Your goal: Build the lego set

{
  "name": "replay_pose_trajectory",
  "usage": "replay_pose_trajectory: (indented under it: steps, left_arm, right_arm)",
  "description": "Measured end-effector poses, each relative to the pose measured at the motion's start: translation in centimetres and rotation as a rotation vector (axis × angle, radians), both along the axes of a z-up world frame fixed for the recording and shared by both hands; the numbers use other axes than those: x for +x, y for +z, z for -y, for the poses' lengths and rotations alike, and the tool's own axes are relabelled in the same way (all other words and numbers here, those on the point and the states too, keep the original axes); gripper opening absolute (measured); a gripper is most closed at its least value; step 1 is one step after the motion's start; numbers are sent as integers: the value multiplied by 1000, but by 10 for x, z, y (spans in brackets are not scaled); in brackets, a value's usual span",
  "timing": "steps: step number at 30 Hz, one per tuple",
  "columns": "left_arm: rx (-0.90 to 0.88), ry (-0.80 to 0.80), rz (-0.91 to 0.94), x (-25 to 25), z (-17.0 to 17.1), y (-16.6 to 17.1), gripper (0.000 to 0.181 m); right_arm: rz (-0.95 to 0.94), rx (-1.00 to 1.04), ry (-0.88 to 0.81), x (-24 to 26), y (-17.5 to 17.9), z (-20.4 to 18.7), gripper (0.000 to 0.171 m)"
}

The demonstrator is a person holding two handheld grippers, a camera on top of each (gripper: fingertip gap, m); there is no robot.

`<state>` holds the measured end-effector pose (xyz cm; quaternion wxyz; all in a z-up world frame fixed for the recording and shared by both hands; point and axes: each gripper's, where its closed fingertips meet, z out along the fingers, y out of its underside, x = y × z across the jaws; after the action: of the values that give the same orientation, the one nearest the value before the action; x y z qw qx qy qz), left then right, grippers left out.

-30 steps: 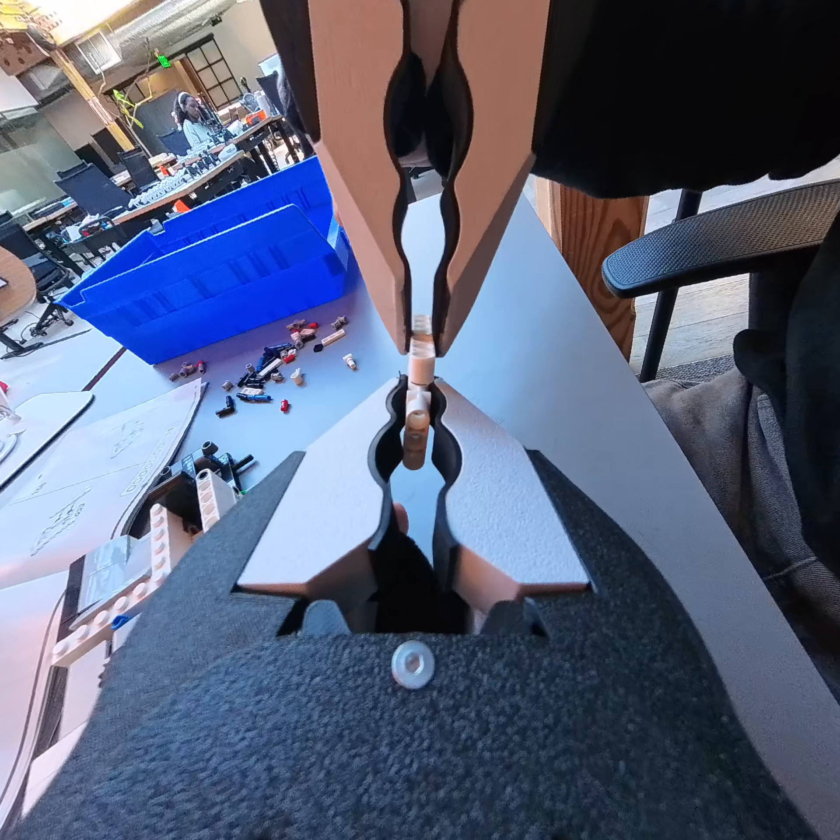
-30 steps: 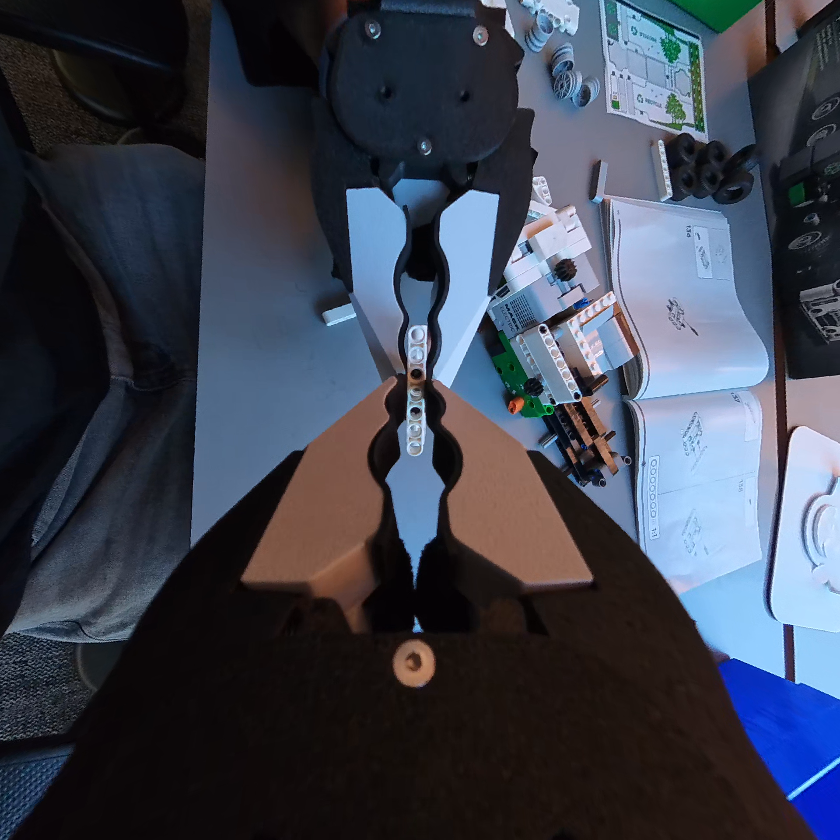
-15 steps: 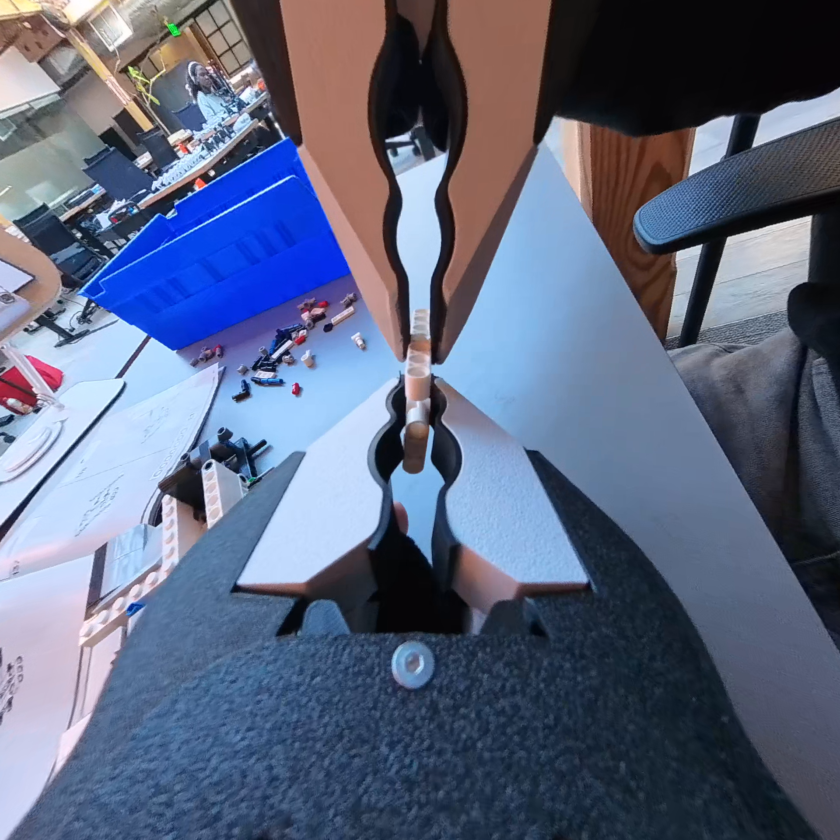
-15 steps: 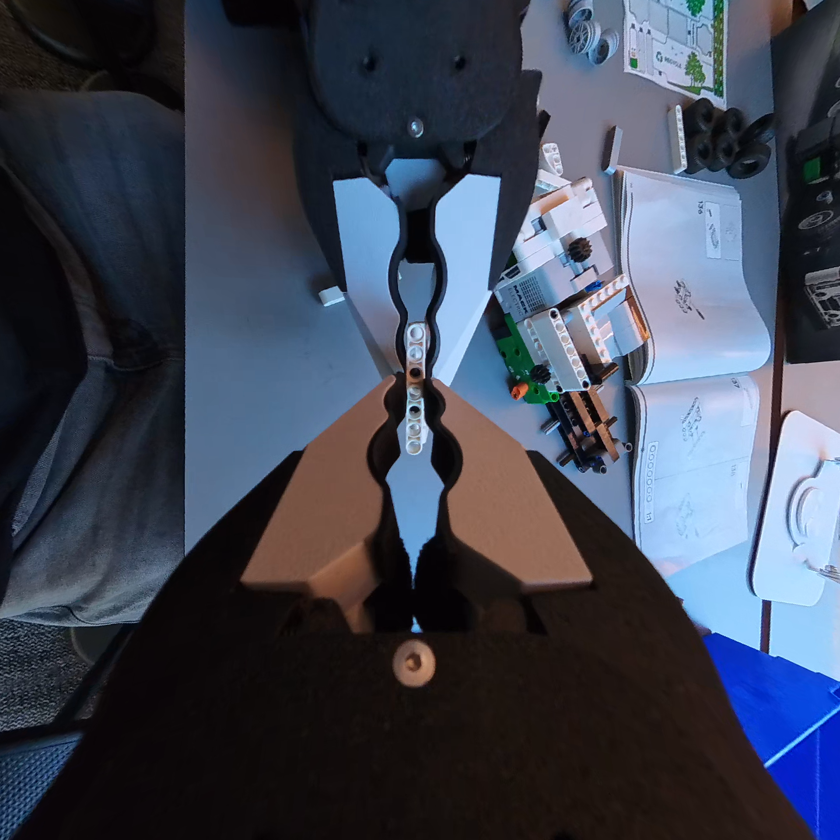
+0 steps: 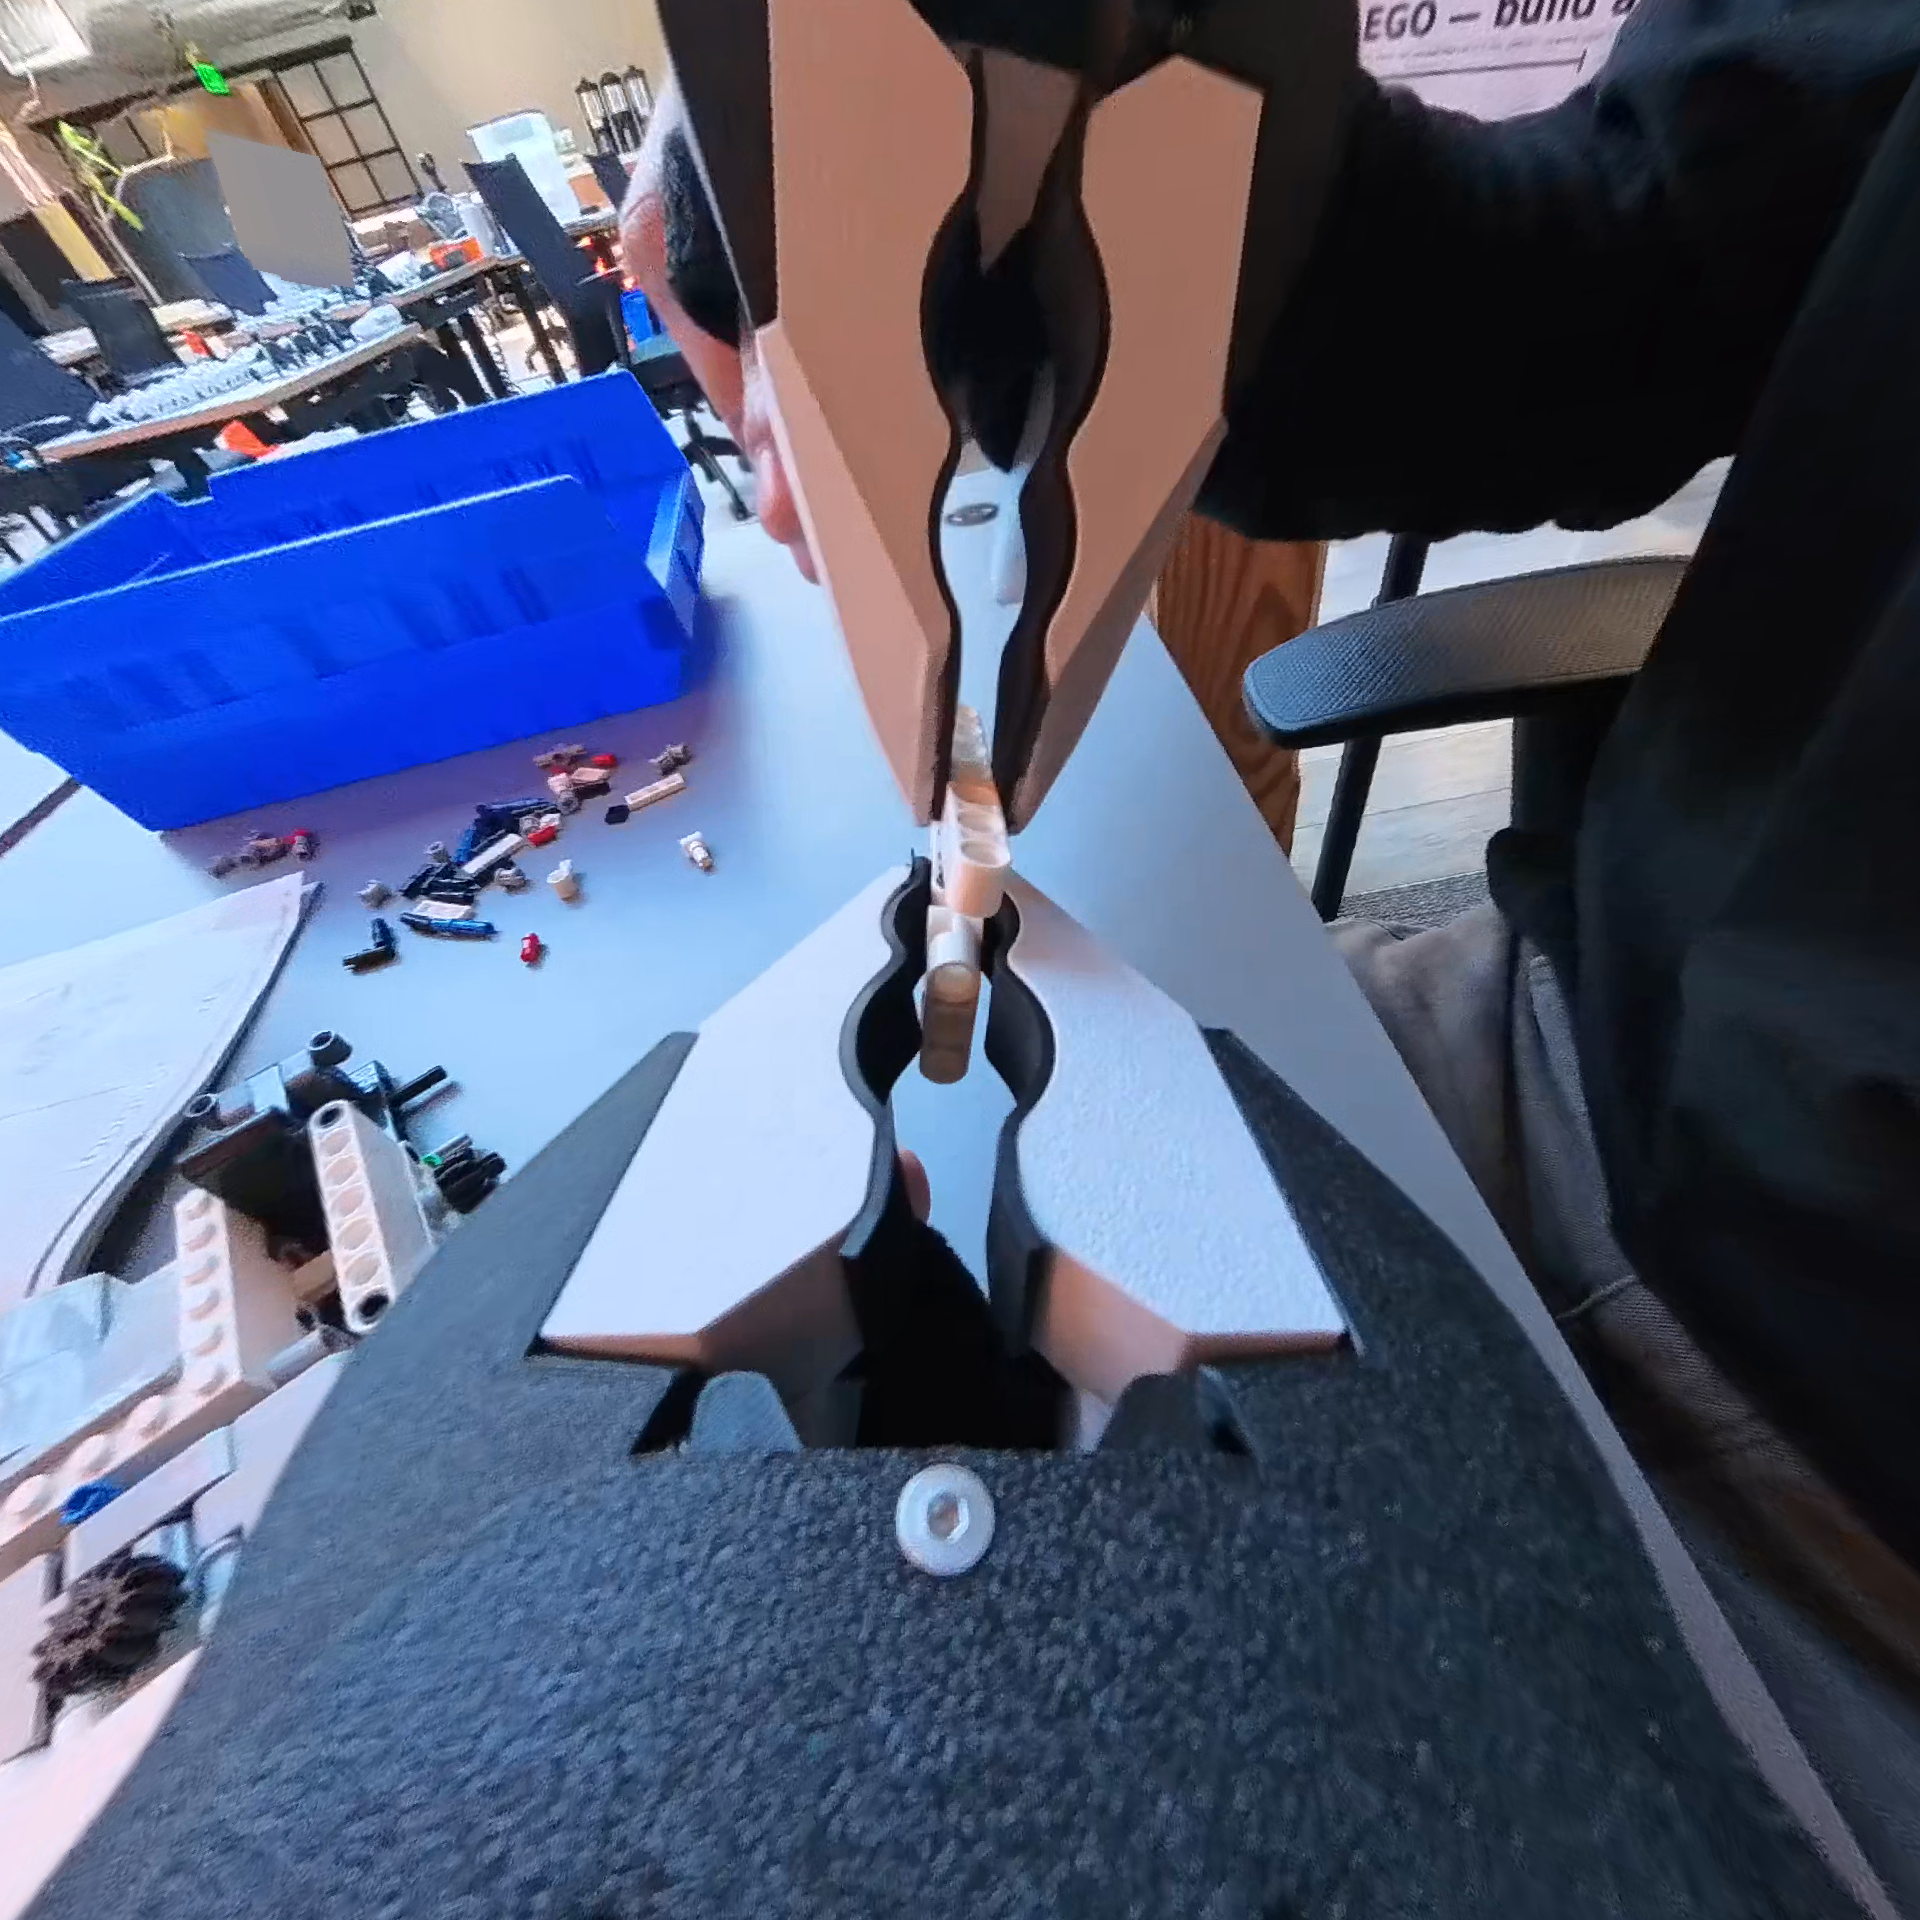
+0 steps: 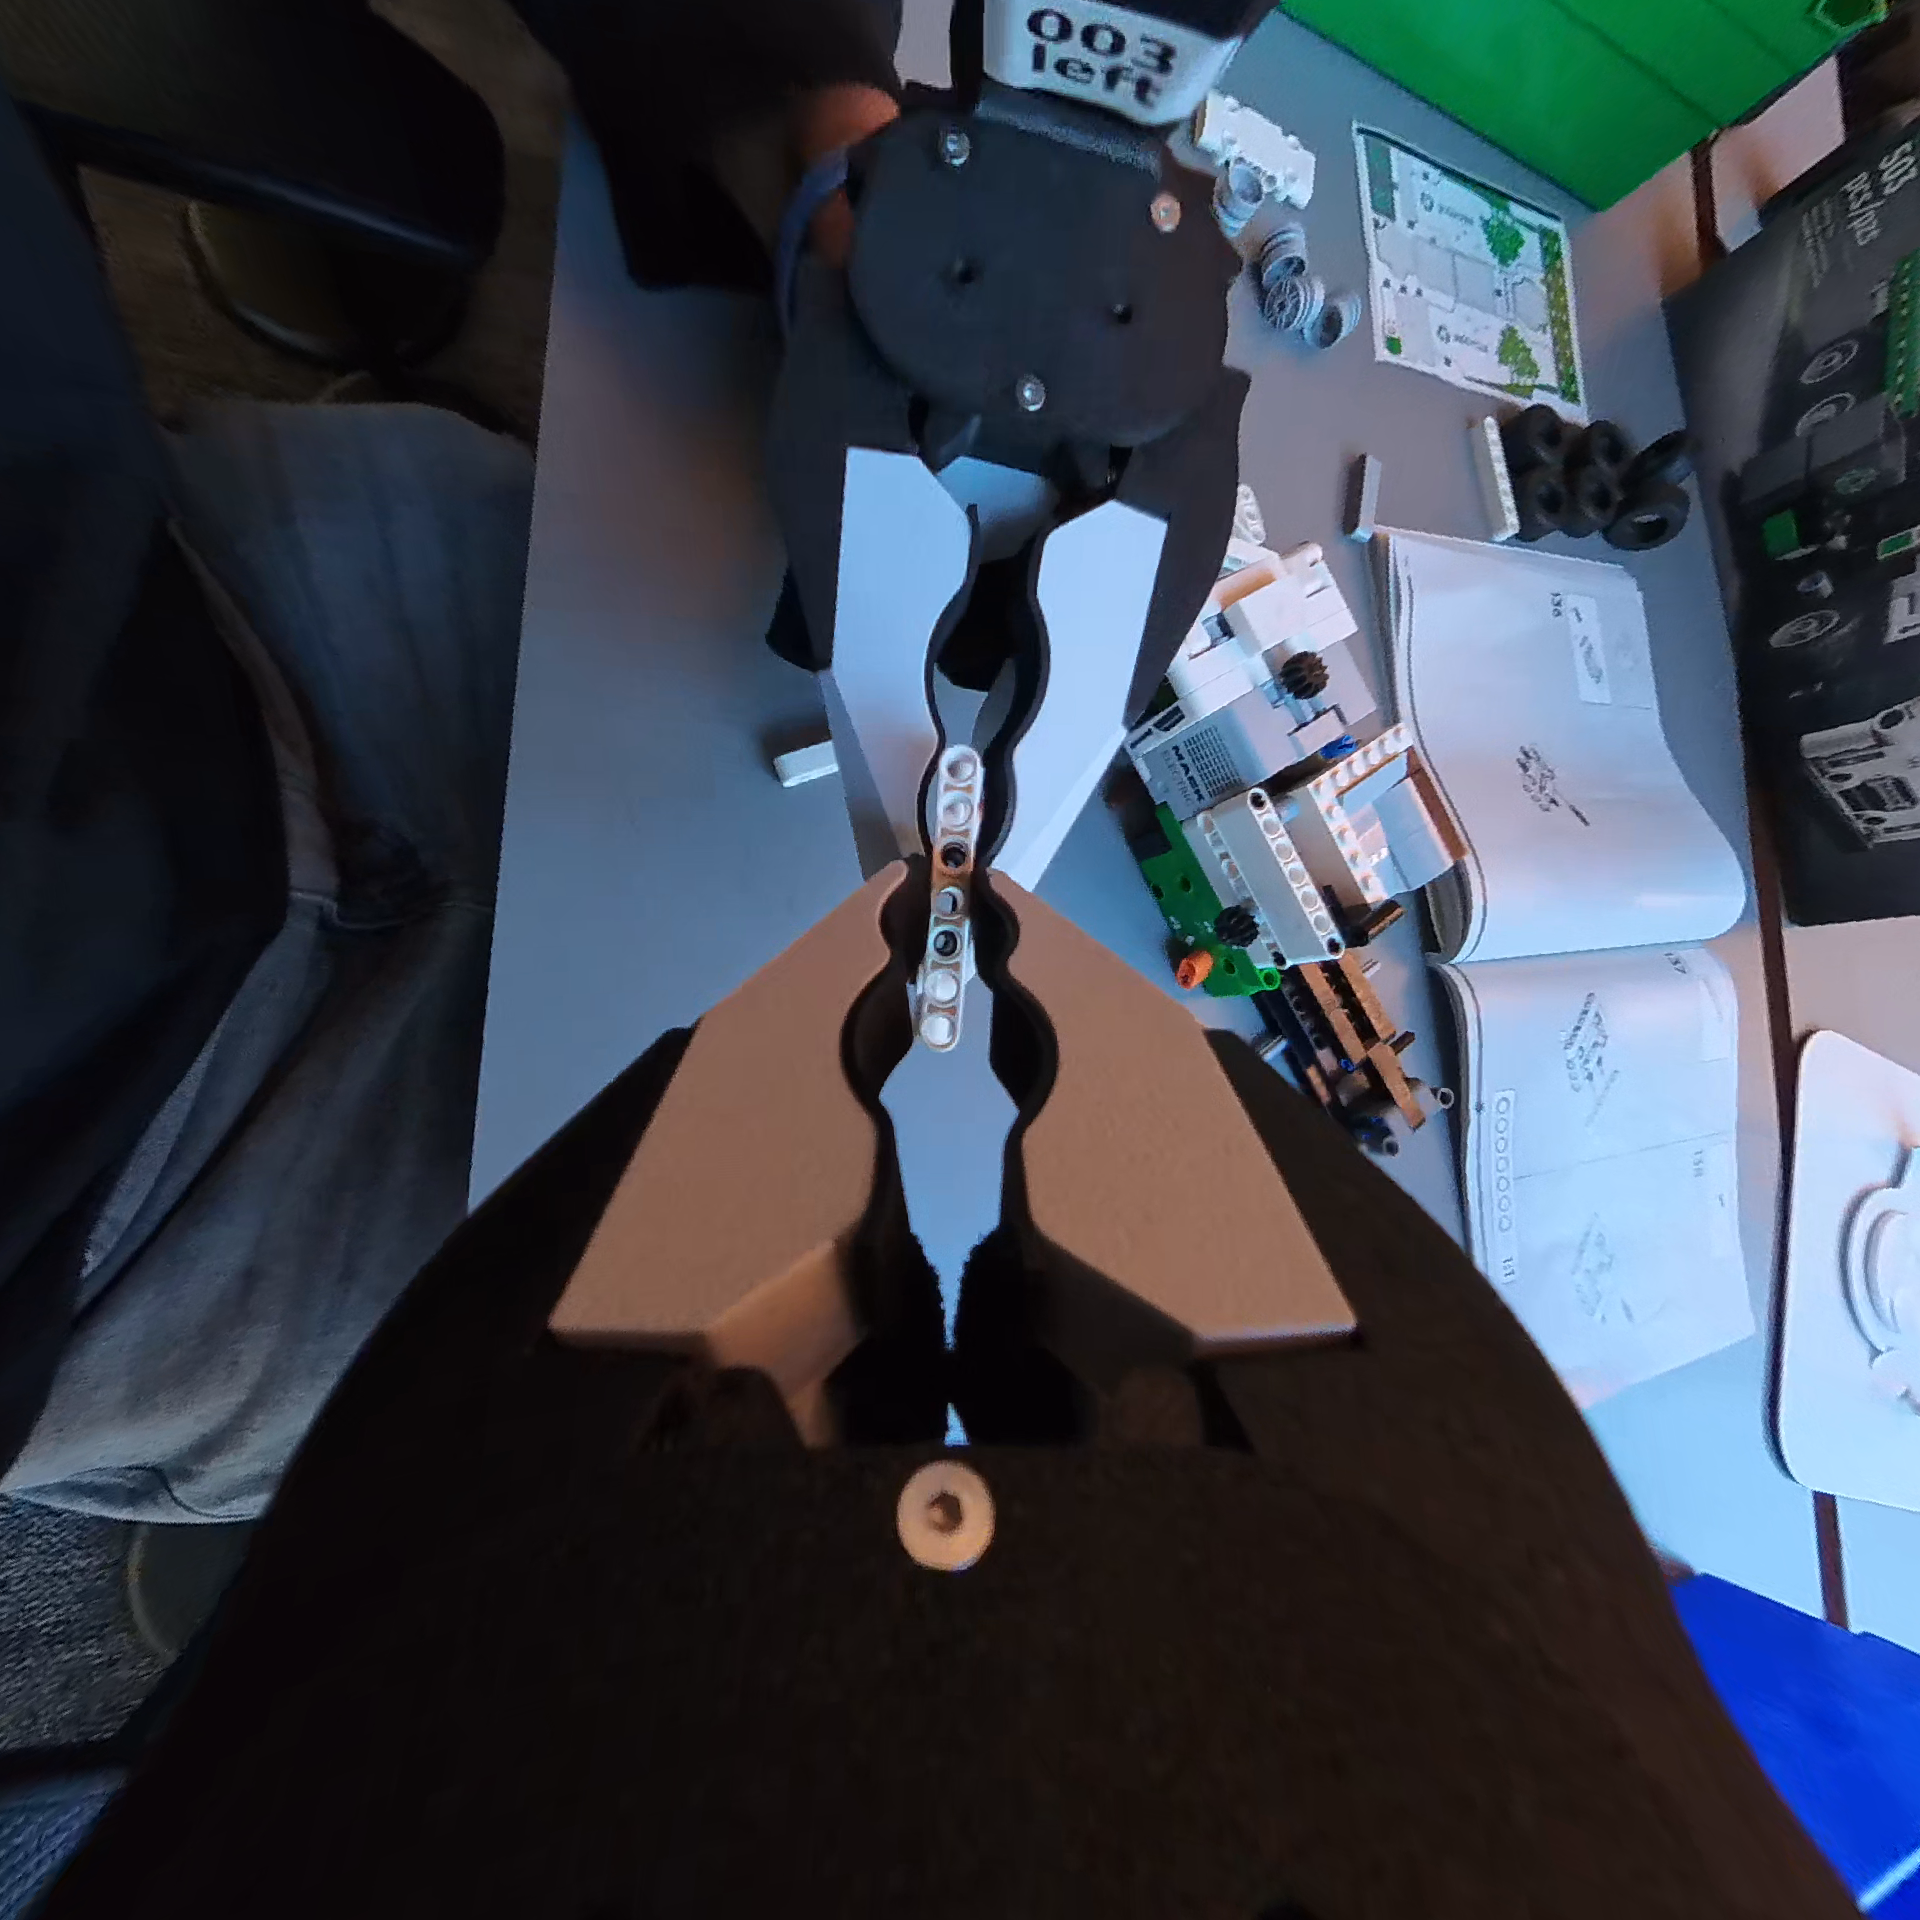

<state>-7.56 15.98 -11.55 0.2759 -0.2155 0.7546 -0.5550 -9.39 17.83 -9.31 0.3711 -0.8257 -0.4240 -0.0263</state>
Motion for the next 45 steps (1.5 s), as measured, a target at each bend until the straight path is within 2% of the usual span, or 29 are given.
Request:
replay_pose_trajectory:
  steps: [5, 17, 21, 25, 27, 30, 35, 41, 45]
  left_arm:
    - [19, 28, 28, 1, 0, 0, 4]
    - [-4, 23, 21, -1, 1, 2, 4]
    - [-25, 34, -10, 3, -1, 2, 4]
    - [15, 15, -54, 3, 3, -7, 4]
    - [-10, -12, -96, 3, 3, -7, 4]
    - [-27, -50, -147, 1, 6, -10, 4]
    - [-166, -61, -222, 5, -2, 0, 5]
    - [-211, -61, -255, 5, -6, 2, 5]
    - [-180, -61, -267, 2, -5, -3, 5]
  right_arm:
    - [-19, -90, 4, 0, -1, 1, 7]
    - [-190, -44, 12, -3, 0, 1, 7]
    - [-171, -12, -28, 2, 0, -3, 7]
    - [-206, -62, -34, 3, -8, 2, 7]
    - [-260, -99, -51, 4, -8, 2, 7]
    - [-449, -213, -39, 3, -10, 4, 7]
    - [-593, -246, -66, 8, -1, -8, 7]
    - [-531, -300, -78, 9, 0, -13, 7]
    - [-515, -327, -63, 7, -6, -10, 7]
